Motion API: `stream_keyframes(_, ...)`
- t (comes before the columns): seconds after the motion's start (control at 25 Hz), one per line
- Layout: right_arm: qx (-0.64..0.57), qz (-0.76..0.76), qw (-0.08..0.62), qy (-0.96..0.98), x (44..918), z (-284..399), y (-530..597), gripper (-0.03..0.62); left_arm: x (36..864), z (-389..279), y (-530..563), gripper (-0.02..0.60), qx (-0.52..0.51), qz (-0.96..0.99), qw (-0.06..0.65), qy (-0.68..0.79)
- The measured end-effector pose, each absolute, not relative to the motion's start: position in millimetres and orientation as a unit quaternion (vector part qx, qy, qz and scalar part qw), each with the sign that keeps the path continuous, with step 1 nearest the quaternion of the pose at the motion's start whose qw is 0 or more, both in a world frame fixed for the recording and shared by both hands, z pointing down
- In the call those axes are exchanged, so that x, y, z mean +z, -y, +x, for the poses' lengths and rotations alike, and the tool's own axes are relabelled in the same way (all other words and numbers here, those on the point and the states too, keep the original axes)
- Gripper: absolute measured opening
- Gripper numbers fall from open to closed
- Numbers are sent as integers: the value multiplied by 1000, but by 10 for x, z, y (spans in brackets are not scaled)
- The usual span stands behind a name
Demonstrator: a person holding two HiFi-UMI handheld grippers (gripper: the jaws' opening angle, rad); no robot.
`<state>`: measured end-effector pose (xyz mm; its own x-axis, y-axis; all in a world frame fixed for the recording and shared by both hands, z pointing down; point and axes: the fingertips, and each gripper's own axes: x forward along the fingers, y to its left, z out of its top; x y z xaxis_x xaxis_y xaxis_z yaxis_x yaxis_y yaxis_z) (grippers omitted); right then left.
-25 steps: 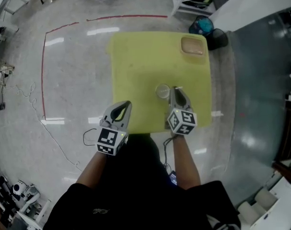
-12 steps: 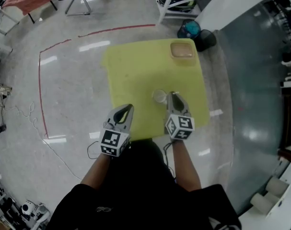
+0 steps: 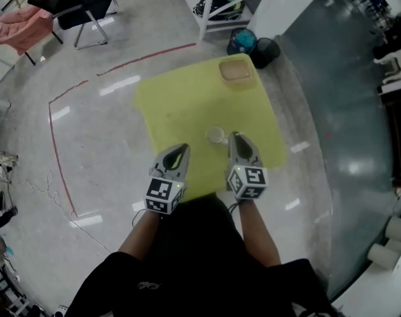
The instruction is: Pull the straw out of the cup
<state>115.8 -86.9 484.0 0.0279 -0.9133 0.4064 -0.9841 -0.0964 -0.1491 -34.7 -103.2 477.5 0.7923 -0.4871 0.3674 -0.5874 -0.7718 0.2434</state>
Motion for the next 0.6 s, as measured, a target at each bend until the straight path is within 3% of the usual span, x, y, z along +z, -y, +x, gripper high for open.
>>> stream_keyframes(0.6, 161, 756, 41, 633, 4373, 1283, 219, 35, 4536, 118, 802, 44, 129, 957, 130, 223)
